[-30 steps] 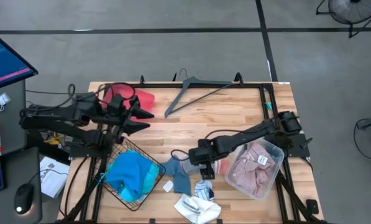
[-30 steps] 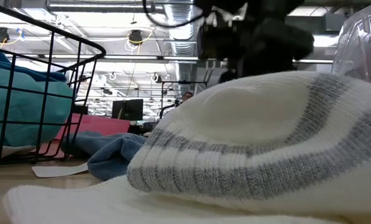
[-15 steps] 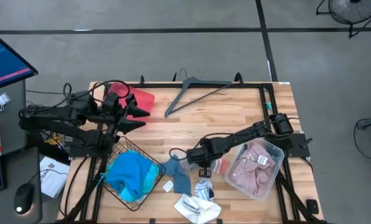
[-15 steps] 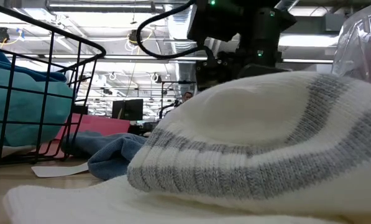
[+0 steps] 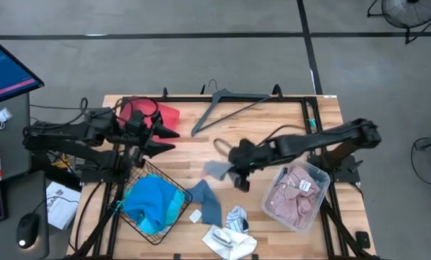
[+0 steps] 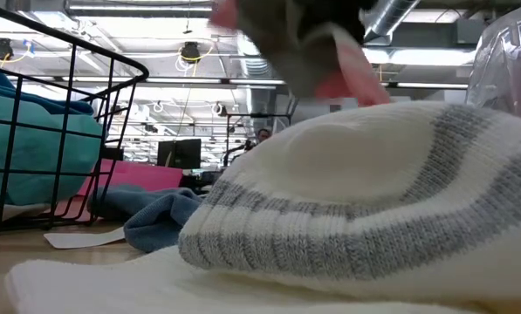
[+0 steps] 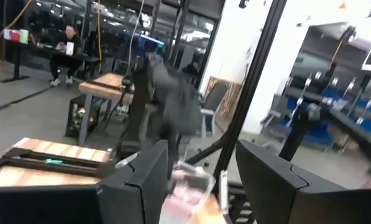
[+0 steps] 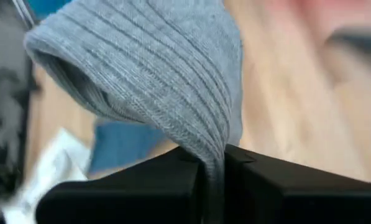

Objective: Pick & Place Cloths
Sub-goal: Put the gray sock into the red bin

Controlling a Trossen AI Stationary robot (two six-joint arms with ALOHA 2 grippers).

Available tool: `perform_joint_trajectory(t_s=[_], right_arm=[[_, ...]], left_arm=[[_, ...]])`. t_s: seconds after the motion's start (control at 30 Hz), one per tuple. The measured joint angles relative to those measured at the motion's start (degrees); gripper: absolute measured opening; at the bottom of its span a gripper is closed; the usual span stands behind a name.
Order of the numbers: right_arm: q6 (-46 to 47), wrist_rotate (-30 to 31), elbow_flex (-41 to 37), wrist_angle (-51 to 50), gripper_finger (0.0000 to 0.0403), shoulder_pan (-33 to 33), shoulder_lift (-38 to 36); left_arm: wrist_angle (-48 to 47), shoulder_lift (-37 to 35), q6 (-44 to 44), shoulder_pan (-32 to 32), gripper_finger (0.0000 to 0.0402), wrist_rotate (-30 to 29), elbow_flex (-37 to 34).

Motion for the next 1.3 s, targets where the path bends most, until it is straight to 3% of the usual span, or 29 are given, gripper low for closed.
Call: perform_joint_trajectory(t_s=[0.27,0.47,0.73,0.87,1.13,1.3], right_arm=[[-0.84,3.49,0.01,13.86,0.0004,-0.04,-10.04],[-3.16,3.31,0.03,21.44,0.0004,0.07,-11.92],[-3.26,0.42,0.01,21.88,0.0004,0.44,-11.27],[-3.29,0.22,0.01,22.05,0.0004,0.45,-11.35],[-3.44,0.16,0.07,22.02,0.0004,0.39,-9.82],[-3.28,-3.16,0.01,23.56,0.0004,0.51,-7.21]], left_arm=[[0.44,7.5,6.43,0.02,0.0182,0.0,0.0],[6.92,13.29,9.1,0.0,0.0237,0.43,-0.02],[14.41,17.49,12.27,0.0,0.0304,0.35,0.0],[15.02,19.61,12.12,0.0,0.0313,0.28,0.0],[26.53,24.53,10.58,0.0,0.0314,0.28,0.0],[27.99,25.68,9.66,0.0,0.0314,0.28,0.0]])
